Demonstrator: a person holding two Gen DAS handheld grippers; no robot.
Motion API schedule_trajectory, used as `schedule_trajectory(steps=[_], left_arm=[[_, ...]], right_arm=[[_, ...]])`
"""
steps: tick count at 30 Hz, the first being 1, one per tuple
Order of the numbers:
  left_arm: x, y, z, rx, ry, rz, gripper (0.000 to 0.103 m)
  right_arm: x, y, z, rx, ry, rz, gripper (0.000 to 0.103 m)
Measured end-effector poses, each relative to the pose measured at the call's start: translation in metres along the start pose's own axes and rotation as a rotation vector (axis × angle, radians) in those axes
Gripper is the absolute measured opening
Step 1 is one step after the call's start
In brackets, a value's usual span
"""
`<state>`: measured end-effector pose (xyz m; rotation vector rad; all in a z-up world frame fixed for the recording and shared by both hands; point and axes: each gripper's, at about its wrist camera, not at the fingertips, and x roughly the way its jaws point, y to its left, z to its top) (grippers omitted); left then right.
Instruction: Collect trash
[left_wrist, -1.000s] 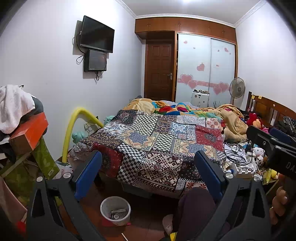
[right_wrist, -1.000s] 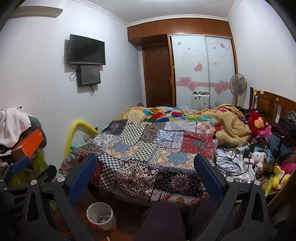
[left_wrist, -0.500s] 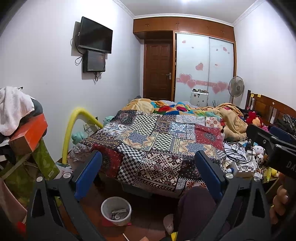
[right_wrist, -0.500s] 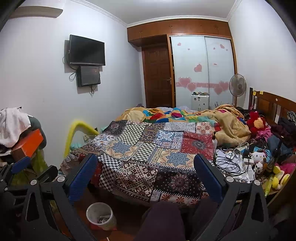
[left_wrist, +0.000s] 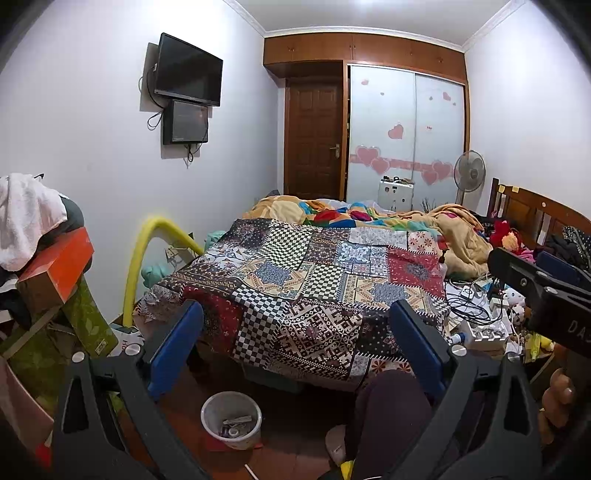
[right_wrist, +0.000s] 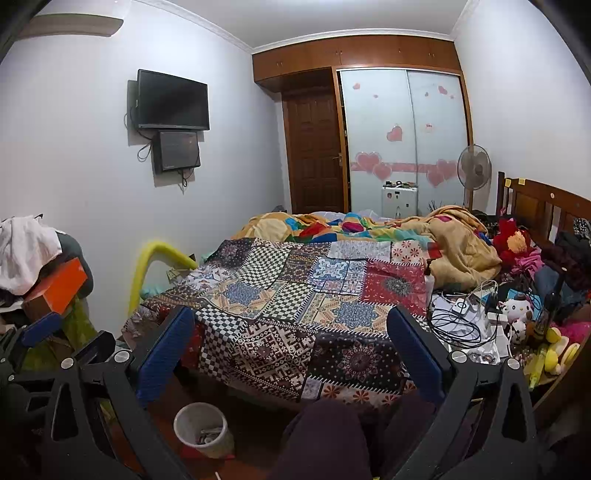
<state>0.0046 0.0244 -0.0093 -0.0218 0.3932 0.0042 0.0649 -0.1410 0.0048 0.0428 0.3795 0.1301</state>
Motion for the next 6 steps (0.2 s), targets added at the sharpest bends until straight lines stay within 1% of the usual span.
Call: schedule_trajectory(steps=[6], left_arm=[[-0.0013,0.0010,0.0018,-0.002,-0.010,0.000,0.103]], right_arm=[[0.0009,0.0002,-0.0002,0.000,0.003,-0.001,0.103]])
